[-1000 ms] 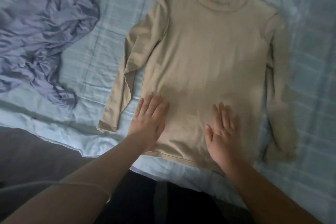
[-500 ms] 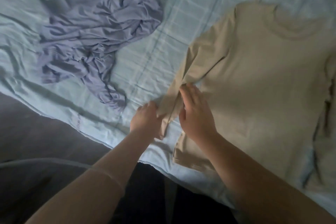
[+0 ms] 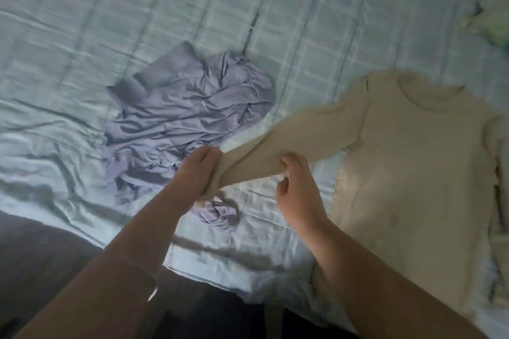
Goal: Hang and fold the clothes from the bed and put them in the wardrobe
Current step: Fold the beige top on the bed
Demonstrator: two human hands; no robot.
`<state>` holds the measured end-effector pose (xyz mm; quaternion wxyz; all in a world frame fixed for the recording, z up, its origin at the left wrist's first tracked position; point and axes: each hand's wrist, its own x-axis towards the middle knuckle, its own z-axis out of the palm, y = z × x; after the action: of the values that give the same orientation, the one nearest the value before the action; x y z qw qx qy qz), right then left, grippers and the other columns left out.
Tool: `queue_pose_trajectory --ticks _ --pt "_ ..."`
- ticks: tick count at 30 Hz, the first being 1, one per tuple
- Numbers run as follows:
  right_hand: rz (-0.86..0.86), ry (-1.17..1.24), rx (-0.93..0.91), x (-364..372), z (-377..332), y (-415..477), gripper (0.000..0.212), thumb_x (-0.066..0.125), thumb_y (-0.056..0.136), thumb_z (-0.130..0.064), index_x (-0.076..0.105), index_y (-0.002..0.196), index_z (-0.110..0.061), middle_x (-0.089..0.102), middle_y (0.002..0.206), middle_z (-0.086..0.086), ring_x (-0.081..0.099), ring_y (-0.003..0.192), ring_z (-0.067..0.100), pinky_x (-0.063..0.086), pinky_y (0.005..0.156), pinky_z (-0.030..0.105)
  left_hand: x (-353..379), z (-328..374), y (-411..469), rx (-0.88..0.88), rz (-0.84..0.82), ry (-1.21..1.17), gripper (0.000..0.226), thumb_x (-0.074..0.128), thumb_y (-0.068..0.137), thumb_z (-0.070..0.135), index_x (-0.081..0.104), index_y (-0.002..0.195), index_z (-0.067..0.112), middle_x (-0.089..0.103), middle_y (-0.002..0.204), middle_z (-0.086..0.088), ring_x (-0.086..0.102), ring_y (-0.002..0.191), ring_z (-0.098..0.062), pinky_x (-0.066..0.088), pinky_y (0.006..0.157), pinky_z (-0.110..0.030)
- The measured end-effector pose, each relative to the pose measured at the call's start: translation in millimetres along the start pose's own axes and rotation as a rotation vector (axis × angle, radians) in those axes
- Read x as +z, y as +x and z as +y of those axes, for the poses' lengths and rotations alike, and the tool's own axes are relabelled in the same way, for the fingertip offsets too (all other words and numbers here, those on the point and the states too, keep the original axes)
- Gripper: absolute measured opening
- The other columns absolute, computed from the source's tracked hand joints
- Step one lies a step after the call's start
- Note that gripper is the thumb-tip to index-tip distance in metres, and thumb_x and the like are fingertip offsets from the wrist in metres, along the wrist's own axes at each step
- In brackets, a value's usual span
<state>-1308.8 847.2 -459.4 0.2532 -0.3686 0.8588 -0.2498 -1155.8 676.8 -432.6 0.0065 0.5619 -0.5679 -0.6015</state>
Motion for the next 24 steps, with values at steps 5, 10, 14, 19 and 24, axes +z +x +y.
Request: queue_pose_trajectory --ticks 5,10,14,19,24 --pt "-0.051 0.005 0.157 39.5 -20.7 -1.8 0.055 0.05 0.085 -0.006 0.043 0.138 -0.016 0.031 0.153 -0.002 0.043 0.133 0.017 0.043 0.095 0.021 -43.5 -14.1 28.4 -0.096 -0.31 -0.137 0.045 0.06 0.076 0.066 0.057 0.095 0.026 0.049 0.067 0.003 0.046 0.05 -0.011 0.038 0.048 -0.022" --pt "-0.158 -0.326 0.141 53.2 -13.7 -4.6 0.062 0.053 0.078 -0.013 0.045 0.139 -0.021 0.041 0.15 0.001 0.046 0.124 0.028 0.05 0.089 0.039 -50.5 -20.7 48.2 -0.083 -0.455 0.279 0.03 0.077 0.077 0.025 0.064 0.104 0.02 0.064 0.079 -0.002 0.056 0.065 -0.015 0.044 0.059 -0.028" --pt "-0.018 -0.525 0.043 40.1 -23.6 1.6 0.042 0.051 0.071 -0.02 0.061 0.11 -0.029 0.062 0.116 -0.008 0.053 0.099 0.025 0.043 0.08 0.04 -60.6 -22.0 58.0 -0.138 -0.328 0.152 0.004 0.062 0.086 0.015 0.065 0.086 0.014 0.054 0.066 0.001 0.048 0.059 -0.013 0.04 0.053 -0.024" --pt "0.0 -0.324 -0.221 38.0 -38.2 25.8 0.043 0.041 0.081 -0.015 0.063 0.118 -0.018 0.06 0.131 0.003 0.05 0.125 0.028 0.041 0.101 0.045 -78.6 -37.3 55.0 -0.252 -0.183 -0.365 0.009 0.058 0.095 0.007 0.067 0.094 0.009 0.064 0.076 -0.009 0.062 0.07 -0.023 0.053 0.07 -0.039" --pt "-0.209 -0.537 -0.276 75.0 -33.3 42.5 0.055 0.043 0.096 -0.028 0.041 0.149 -0.016 0.036 0.156 0.015 0.031 0.144 0.039 0.026 0.113 0.057 -70.0 -58.4 44.2 -0.238 -0.157 -0.345 0.017 0.069 0.08 0.02 0.061 0.095 0.015 0.063 0.087 -0.009 0.065 0.079 -0.023 0.06 0.071 -0.042"
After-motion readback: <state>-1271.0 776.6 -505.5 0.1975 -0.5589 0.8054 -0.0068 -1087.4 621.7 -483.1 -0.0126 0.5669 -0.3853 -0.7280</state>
